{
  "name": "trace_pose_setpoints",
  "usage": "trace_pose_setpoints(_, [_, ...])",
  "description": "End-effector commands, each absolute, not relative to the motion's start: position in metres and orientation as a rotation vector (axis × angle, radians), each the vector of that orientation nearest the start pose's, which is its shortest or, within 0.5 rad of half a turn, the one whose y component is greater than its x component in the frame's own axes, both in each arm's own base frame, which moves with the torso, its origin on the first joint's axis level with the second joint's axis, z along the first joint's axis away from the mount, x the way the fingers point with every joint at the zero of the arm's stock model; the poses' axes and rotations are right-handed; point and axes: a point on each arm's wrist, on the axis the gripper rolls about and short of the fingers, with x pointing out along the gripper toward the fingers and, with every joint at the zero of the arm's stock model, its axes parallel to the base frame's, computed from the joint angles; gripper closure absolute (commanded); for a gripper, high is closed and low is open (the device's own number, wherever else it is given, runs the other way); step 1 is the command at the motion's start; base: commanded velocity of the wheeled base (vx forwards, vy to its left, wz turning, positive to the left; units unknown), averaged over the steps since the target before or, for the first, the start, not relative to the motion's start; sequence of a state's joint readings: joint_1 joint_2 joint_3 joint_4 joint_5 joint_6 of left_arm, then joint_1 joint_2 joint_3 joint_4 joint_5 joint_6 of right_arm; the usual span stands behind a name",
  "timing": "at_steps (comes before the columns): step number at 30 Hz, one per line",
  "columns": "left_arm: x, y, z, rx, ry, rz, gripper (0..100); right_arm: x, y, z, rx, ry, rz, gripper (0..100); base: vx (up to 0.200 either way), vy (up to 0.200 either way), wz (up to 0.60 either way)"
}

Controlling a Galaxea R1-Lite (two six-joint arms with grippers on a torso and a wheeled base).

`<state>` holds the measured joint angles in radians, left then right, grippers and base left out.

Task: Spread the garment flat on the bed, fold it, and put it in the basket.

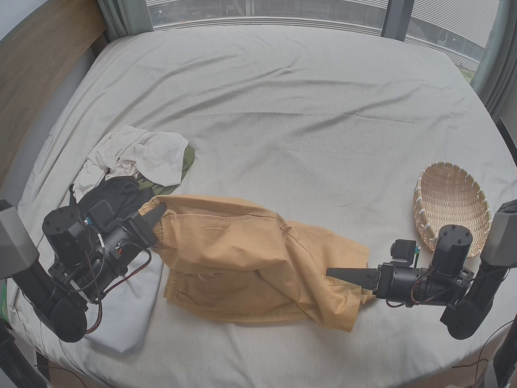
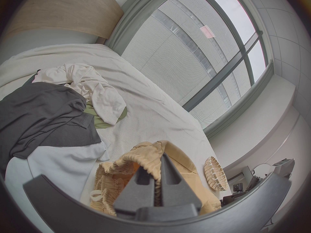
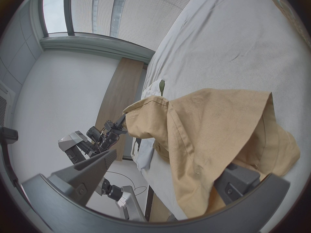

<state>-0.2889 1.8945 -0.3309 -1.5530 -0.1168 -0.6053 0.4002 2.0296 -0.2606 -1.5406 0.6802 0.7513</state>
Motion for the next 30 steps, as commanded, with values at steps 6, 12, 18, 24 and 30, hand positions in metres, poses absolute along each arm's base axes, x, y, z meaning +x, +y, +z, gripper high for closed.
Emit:
trace_pose_setpoints(6, [0.262, -0.080, 0.110, -0.597, 0.126, -0.391, 100, 0.246, 0.121, 0.042, 0.684, 0.674, 0.918, 0, 0.000, 0.000, 0.00])
trace_pose_setpoints(12, [0.262, -0.081, 0.110, -0.599, 0.127, -0.391, 100, 0.250, 0.123, 0.043, 0.680, 0.632, 0.843, 100, 0.000, 0.000, 0.00])
trace_pose_setpoints(18, [0.262, -0.081, 0.110, -0.600, 0.128, -0.391, 100, 0.250, 0.118, 0.056, 0.685, 0.577, 0.833, 100, 0.000, 0.000, 0.00])
trace_pose_setpoints(24, [0.262, -0.081, 0.110, -0.599, 0.126, -0.393, 100, 0.256, 0.105, 0.073, 0.709, 0.498, 0.808, 100, 0.000, 0.000, 0.00])
trace_pose_setpoints(30, [0.262, -0.081, 0.110, -0.600, 0.127, -0.394, 100, 0.262, 0.096, 0.081, 0.735, 0.457, 0.784, 100, 0.000, 0.000, 0.00])
